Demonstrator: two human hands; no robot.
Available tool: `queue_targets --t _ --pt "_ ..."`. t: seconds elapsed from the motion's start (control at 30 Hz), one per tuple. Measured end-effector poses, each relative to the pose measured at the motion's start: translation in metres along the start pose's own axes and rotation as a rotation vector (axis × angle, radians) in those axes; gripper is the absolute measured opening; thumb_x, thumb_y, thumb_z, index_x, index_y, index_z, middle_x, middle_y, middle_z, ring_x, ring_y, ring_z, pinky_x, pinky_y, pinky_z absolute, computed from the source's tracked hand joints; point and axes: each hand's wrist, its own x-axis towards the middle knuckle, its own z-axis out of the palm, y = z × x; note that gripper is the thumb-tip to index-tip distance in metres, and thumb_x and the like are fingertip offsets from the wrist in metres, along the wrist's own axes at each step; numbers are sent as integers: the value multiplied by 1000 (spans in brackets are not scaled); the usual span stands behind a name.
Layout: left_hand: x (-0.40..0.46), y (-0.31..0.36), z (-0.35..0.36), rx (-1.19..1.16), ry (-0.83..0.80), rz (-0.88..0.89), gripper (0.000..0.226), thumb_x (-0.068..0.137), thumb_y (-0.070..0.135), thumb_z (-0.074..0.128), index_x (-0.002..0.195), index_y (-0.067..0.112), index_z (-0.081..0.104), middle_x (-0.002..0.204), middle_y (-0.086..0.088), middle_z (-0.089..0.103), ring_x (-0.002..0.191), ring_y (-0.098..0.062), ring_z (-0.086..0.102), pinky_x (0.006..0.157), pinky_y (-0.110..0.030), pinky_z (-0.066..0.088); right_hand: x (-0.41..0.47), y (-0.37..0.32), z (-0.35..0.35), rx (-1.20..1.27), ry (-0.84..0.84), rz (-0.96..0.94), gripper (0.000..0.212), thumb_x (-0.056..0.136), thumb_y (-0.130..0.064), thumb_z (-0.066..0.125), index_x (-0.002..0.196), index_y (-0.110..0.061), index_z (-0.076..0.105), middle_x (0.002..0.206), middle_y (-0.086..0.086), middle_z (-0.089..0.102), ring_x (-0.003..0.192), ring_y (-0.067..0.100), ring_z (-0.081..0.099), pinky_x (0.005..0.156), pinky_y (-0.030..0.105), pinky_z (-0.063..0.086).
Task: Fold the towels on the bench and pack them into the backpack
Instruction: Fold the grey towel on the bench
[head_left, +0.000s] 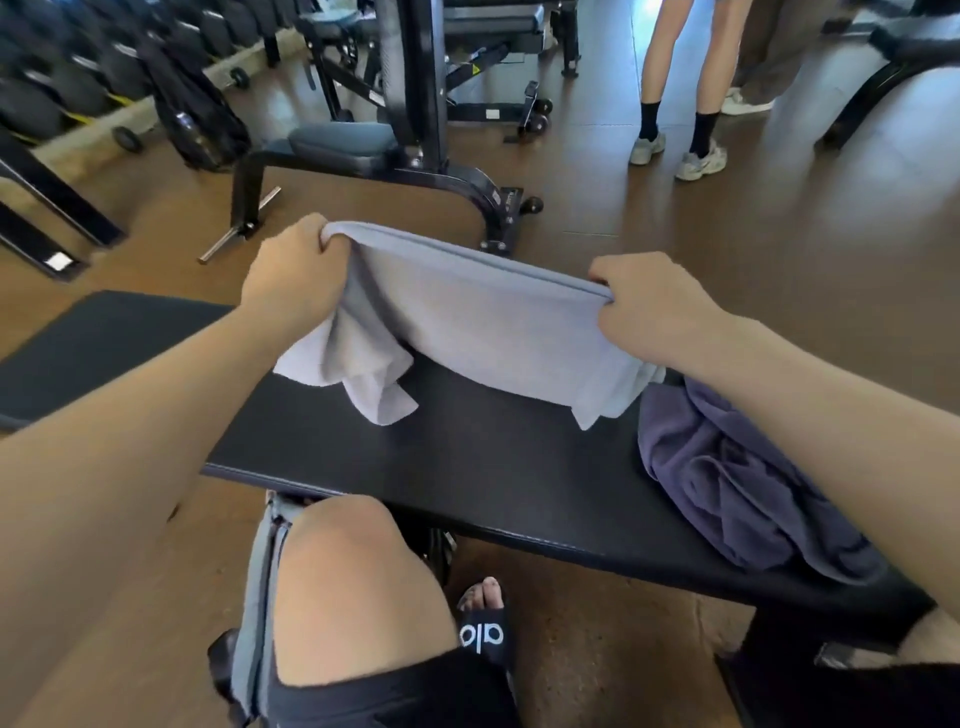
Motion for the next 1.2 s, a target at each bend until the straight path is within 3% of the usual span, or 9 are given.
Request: queue_targets --t 0.1,0.2,0.37,0.47,0.63,0.83,0.93,1.07,1.2 --pt "2 -23 -3 308 -39 31 13 100 22 38 95 13 46 89 -13 53 80 -37 49 72 -43 39 11 -4 4 -118 -104 28 7 88 -7 45 85 -11 49 81 6 49 72 30 51 59 31 33" --pt "11 -32 -10 482 -44 57 2 97 12 41 98 11 42 86 -18 54 72 -36 48 68 -44 39 28 -4 2 -229 -37 3 13 90 -5 45 96 -9 57 94 13 55 87 36 57 71 37 38" --pt "42 -29 -36 256 249 15 20 95 8 38 114 10 44 107 -23 57 94 -43 55 77 -52 46 46 -1 -21 -241 376 -4 27 90 4 49 117 1 51 116 24 48 99 45 56 64 42 36" --pt "34 -46 -41 126 394 39 28 90 10 37 117 10 46 114 -18 57 97 -38 55 78 -49 44 26 1 -15 -209 457 -40 25 86 7 52 111 4 50 116 27 46 91 47 55 58 41 33" --pt "-11 -118 -12 469 141 286 36 86 0 55 121 9 54 111 -21 61 88 -45 60 77 -52 51 -33 5 50 -275 222 -150 15 86 -7 56 101 -9 58 99 10 44 88 33 49 56 37 37" --pt "-66 -190 13 705 -250 134 57 88 -3 53 137 25 59 125 0 65 109 -29 61 86 -42 56 -88 5 113 -330 -127 -187 46 88 -15 38 129 -20 58 125 3 59 112 27 56 96 38 45" --pt "-84 -199 17 704 -258 170 68 84 -5 63 144 25 53 136 2 61 119 -25 59 96 -38 54 -103 2 123 -332 -140 -117 47 84 -14 60 130 -15 62 127 9 64 112 30 62 100 44 48" --pt "-91 -199 13 694 -160 161 67 75 -14 69 135 15 63 131 -6 66 119 -33 60 99 -49 53 -118 4 128 -313 -160 -136 60 69 -13 79 127 -11 66 128 14 65 112 33 65 97 46 50" --pt "-72 -201 -6 717 -55 107 58 70 -18 69 121 10 70 120 -10 70 110 -38 62 95 -52 54 -121 -2 118 -314 -163 -143 60 93 -21 56 151 -18 38 155 8 40 141 25 41 116 38 28"
